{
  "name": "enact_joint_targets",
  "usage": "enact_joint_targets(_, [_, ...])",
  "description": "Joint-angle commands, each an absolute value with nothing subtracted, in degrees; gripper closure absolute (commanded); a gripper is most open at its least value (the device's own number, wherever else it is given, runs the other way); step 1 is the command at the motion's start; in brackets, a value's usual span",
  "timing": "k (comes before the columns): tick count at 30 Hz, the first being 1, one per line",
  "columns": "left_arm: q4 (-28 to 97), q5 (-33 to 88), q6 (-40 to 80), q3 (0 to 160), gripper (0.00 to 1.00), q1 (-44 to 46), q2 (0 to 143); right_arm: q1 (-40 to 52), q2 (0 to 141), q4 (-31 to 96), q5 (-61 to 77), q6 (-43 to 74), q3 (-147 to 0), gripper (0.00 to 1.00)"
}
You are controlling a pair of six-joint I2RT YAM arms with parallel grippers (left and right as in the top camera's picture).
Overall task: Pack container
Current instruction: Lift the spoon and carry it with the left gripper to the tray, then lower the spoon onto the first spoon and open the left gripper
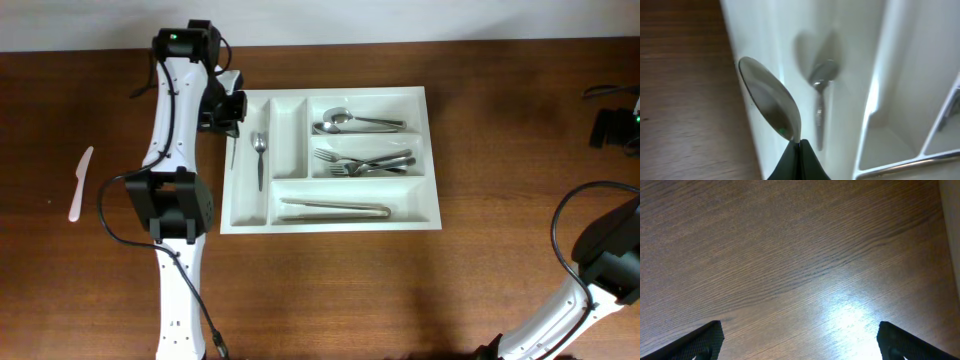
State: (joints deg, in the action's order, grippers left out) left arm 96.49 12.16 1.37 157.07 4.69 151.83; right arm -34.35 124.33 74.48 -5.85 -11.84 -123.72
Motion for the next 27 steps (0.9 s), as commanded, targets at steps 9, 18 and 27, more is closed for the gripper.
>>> enact_joint_targets(9, [96.7,14.0,3.5,157.6,0.84,7.4,149.5,-34.2,123.3,74.3,-5.3,-11.6,-123.6,0.01])
enact_joint_targets(18, [96.2,12.7,3.4,157.6,0.83,7.3,149.5,-34.2,123.3,74.3,-5.3,-11.6,-123.6,0.01])
enact_joint_targets(27, [96.7,-3.6,3.4,157.8,0.40,2.5,146.8,-34.2,123.3,74.3,-5.3,-11.6,-123.6,0.01])
